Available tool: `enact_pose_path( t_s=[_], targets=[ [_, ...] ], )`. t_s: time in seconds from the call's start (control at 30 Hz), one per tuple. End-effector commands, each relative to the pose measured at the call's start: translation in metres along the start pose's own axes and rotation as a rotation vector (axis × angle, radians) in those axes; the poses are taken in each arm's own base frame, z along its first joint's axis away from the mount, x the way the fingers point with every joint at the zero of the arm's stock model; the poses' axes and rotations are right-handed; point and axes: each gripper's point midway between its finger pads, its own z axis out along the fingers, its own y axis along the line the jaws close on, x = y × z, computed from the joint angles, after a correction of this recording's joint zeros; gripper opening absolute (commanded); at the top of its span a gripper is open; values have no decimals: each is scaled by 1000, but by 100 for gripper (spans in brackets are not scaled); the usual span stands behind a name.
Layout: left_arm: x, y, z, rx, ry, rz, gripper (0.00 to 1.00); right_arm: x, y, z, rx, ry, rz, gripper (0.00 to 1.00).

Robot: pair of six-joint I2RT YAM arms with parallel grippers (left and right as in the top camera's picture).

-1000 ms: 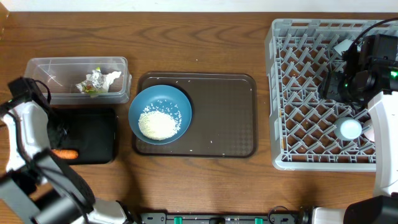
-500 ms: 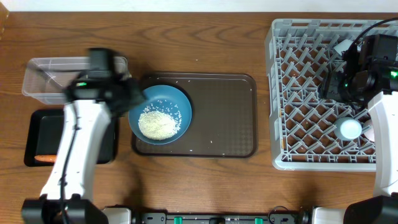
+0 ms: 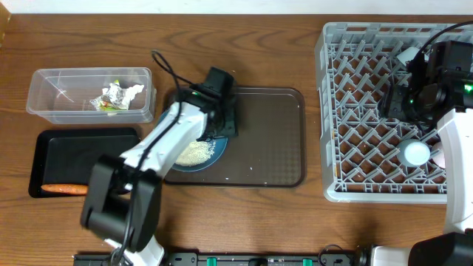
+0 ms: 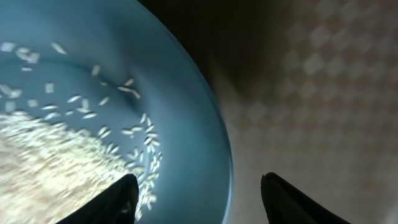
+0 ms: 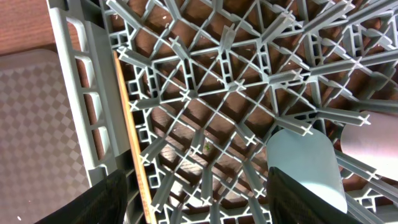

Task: Sort waste into correct bins and load items into the dishwasher rack
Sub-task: 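Reach the left gripper to the blue plate and grasp its rim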

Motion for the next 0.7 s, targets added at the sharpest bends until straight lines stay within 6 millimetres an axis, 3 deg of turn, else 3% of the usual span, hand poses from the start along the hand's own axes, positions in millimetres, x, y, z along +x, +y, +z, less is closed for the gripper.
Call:
enact_pose_path(
  t_s=[0.0, 0.47, 0.57, 0.67],
  targets=[
    [-4, 3, 12, -25, 4, -3, 64, -1, 1, -2, -5, -5, -12, 66],
    [7, 11, 50, -75, 73, 0, 41, -1, 1, -2, -4, -4, -12, 66],
    [8, 10, 50, -76, 74, 4, 33, -1, 1, -2, -4, -3, -12, 66],
    [9, 11, 50, -79, 80, 3, 19, -1, 1, -2, -4, -3, -12, 66]
  ],
)
